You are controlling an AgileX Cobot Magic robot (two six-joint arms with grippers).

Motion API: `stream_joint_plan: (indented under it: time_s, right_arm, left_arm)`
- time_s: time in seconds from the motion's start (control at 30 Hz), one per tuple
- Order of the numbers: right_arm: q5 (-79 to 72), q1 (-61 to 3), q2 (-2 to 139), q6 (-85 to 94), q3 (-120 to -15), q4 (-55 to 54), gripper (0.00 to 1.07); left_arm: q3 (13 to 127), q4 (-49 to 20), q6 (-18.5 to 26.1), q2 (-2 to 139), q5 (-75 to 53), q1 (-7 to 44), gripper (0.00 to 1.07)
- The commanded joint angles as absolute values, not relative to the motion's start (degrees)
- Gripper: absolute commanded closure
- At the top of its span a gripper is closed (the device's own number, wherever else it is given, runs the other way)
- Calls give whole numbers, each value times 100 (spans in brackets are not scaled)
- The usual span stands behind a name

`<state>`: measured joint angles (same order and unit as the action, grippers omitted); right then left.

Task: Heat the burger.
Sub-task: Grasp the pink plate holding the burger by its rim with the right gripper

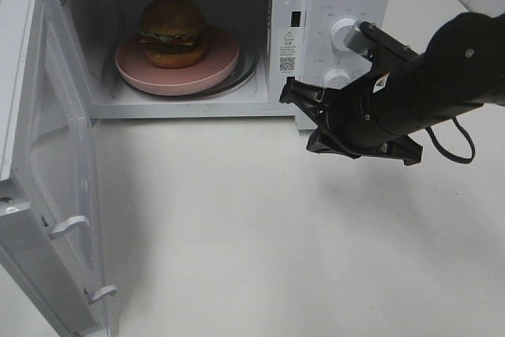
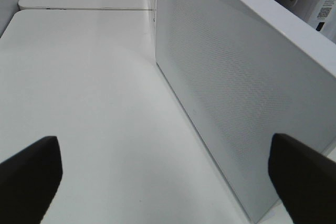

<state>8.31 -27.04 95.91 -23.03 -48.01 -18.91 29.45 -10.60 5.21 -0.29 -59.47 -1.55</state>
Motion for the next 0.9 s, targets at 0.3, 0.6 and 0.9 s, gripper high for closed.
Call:
stream_joint_plan:
  time_s: [0.3, 0.6, 0.9]
  right_arm:
    - [3243, -2676, 9540, -252, -6068, -1123, 107]
    - [3885, -2962, 9540, 2653, -6772, -1020, 107]
    - [3650, -3214, 9540, 5884, -6824, -143, 102]
  left_arm:
    - [2951, -1077, 504, -74, -5890, -183, 6]
    - [2951, -1077, 504, -74, -5890, -183, 6]
    - [2951, -1077, 504, -74, -5890, -183, 6]
